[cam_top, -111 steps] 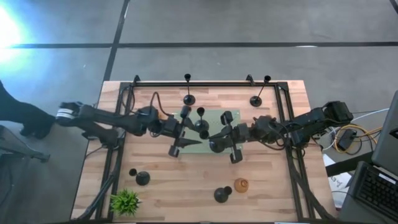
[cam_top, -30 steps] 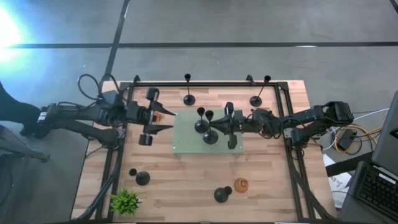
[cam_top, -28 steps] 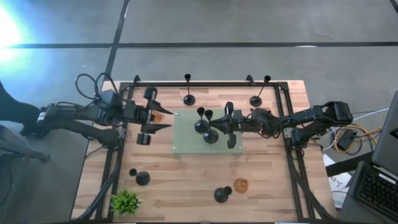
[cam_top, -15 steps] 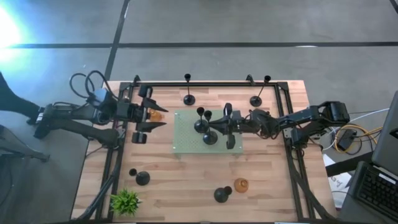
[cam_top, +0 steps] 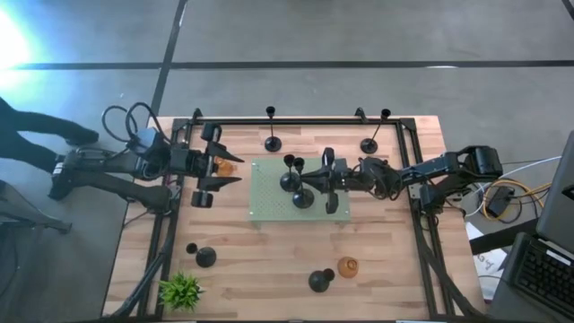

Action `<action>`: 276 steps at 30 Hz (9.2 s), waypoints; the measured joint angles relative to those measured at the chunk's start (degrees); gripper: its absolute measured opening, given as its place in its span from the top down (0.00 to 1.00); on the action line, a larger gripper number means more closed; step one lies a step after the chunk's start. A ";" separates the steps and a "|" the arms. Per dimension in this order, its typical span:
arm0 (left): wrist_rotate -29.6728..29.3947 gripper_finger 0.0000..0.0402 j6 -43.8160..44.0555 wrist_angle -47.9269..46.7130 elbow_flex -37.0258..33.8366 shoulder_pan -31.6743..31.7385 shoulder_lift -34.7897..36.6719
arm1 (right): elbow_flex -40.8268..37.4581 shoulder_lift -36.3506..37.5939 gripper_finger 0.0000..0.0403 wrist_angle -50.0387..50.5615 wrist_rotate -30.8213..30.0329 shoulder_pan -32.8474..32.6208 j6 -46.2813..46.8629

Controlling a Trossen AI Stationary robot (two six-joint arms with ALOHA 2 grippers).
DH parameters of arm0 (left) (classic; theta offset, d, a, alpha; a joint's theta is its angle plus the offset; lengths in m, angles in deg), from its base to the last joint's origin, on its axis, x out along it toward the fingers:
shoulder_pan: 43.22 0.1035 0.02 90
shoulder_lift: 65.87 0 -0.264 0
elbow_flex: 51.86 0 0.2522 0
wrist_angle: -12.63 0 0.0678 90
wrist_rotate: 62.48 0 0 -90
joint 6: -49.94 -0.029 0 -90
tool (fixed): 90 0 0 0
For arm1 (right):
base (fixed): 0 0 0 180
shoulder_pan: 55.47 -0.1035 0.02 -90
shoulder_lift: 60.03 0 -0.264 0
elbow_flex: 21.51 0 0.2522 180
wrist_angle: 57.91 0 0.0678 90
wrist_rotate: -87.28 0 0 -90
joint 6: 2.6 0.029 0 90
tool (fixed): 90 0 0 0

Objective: Pick & Place candle stick holders
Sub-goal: Put the black candle holder on the shelf

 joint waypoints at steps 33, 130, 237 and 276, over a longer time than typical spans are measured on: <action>0.02 0.57 0.32 0.34 -0.11 -0.02 -1.55 | -0.09 -0.19 0.98 -1.24 0.00 0.61 0.26; -11.82 0.59 7.92 -29.46 -0.04 -0.01 1.40 | -1.64 13.56 0.98 46.44 0.39 -2.57 4.62; -11.00 0.62 94.15 -64.60 -19.15 -51.60 -4.13 | 1.57 31.06 0.98 67.78 -10.84 -2.67 5.62; -47.57 0.62 110.16 -64.54 -25.23 -77.07 0.11 | 1.57 31.08 0.98 60.09 -13.20 -2.54 6.71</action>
